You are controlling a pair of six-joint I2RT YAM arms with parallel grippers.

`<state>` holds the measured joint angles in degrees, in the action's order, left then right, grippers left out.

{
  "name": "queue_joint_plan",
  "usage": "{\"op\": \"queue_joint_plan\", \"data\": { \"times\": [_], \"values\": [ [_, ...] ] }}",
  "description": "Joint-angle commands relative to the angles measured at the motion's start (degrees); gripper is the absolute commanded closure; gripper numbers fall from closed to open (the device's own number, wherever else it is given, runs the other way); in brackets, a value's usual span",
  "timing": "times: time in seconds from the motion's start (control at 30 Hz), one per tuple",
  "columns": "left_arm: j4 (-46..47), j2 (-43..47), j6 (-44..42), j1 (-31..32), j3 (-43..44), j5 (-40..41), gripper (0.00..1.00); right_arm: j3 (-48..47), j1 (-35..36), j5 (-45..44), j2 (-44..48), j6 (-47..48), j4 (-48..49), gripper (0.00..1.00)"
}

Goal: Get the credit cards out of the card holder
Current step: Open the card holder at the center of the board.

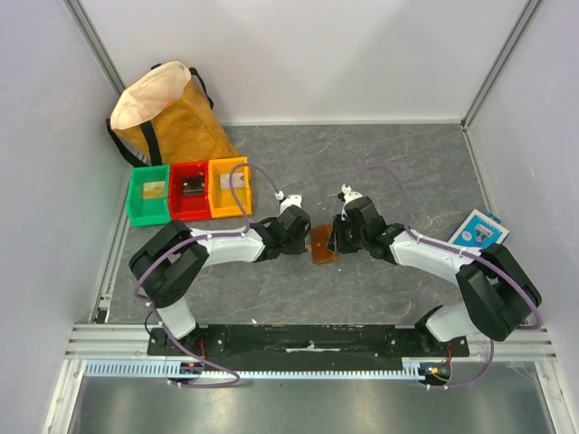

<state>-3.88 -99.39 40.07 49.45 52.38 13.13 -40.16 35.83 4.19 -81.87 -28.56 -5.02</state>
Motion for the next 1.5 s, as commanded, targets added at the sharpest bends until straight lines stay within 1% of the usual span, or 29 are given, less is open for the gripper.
{"op": "queue_joint_plan", "data": {
  "times": [0.0,0.07,0.1,0.17,0.3,0.33,0.53,0.77,0.93,1.13,1.23,1.47],
  "values": [
    [2.65,4.28,3.60,-0.50,-3.59,-0.47,0.98,-0.44,-0.06,-3.83,-1.54,2.80,-6.58,0.60],
    [3.52,6.57,5.01,-0.41,-5.44,-0.73,0.98,-1.76,-0.06,-3.83,-0.93,3.24,-7.29,0.45],
    [3.62,7.89,5.71,-0.41,-6.40,-0.91,0.98,-2.46,0.02,-5.40,-0.58,3.42,-7.90,0.35],
    [3.70,9.74,6.59,-0.41,-7.72,-1.26,0.98,-3.60,0.20,-6.82,0.47,3.94,-8.52,0.21],
    [6.69,13.52,8.78,-0.32,-10.80,-2.66,0.98,-5.36,2.74,-10.15,2.23,4.56,-9.83,0.04],
    [7.39,14.48,9.23,-0.23,-11.68,-2.84,0.98,-5.71,3.88,-10.68,2.67,4.91,-10.19,0.02],
    [9.41,18.18,11.08,0.03,-15.55,-3.54,0.98,-8.17,11.44,-17.36,3.47,7.28,-11.59,0.02],
    [11.00,17.57,12.92,0.03,-18.36,-3.55,0.98,-11.07,19.26,-25.97,-2.76,8.96,-12.91,0.02],
    [13.01,16.34,16.17,0.03,-21.79,-2.84,0.98,-13.36,23.22,-30.90,-7.33,8.69,-14.23,0.02],
    [14.43,14.85,16.97,0.03,-22.85,-3.72,0.98,-15.82,25.51,-34.94,-11.47,8.69,-16.16,0.02],
    [14.43,15.11,16.79,0.03,-23.11,-3.54,0.98,-16.44,25.78,-36.35,-11.91,9.04,-17.04,0.02],
    [13.20,15.55,15.74,0.12,-22.85,-3.28,0.98,-18.02,25.78,-43.12,-11.22,9.57,-21.17,0.03]
  ]
}}
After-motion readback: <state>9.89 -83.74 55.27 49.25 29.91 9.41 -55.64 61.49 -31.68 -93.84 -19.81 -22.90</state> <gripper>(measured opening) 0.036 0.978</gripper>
